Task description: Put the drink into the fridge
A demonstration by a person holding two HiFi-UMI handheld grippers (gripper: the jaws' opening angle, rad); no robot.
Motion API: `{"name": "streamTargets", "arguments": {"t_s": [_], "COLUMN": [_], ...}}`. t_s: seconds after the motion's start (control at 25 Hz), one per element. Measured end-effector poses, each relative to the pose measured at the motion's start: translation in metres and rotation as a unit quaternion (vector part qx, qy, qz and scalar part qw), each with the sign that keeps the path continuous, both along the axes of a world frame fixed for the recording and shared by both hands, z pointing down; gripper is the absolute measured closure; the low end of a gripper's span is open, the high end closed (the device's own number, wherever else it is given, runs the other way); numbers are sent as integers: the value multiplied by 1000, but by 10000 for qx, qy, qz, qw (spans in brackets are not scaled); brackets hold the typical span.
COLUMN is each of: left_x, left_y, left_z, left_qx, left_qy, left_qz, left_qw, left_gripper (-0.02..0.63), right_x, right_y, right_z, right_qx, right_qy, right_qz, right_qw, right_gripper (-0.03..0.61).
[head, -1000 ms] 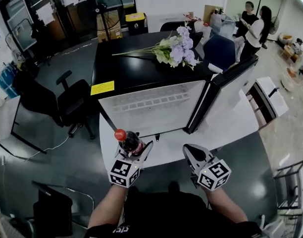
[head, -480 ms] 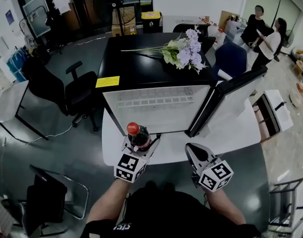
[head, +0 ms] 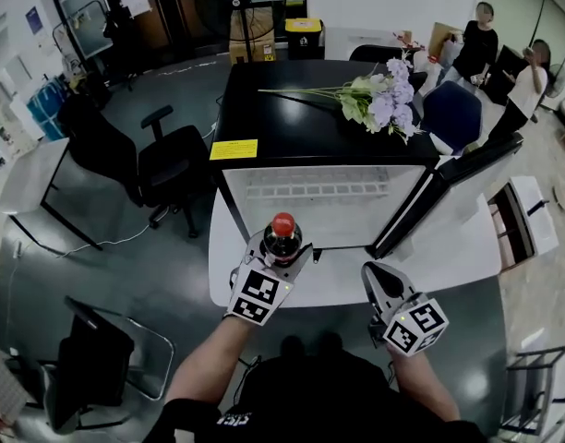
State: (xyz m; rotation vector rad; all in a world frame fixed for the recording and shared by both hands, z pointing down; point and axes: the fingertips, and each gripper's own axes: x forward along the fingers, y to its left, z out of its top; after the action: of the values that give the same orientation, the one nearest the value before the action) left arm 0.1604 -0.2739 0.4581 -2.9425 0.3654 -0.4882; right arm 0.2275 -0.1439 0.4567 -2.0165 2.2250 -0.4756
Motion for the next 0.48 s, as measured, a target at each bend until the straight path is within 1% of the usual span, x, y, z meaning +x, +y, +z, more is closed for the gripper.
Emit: {"name": "streamTargets", "arguments": {"t_s": [0.16,0.28,0.48], "left_x": [14,24,33], "left_y": [-13,-24,-34], "left_z": [9,14,19], "left_qx": [423,715,973], "left_qy": [-509,-858,-1310], "left_qz": [-26,-125,-208], "left_qw": [9978,9937,9864], "left_gripper": [354,354,354], "right_x": [17,30,43], "right_y": [-2,-1,4], "right_z": [2,-1,4], "right_qx": [-31,28,37], "right_qy": [-69,-94,-223], "right_qz": [-86,-116,-127], "right_qw": [9999,9999,9997], "right_gripper": [565,565,565]}}
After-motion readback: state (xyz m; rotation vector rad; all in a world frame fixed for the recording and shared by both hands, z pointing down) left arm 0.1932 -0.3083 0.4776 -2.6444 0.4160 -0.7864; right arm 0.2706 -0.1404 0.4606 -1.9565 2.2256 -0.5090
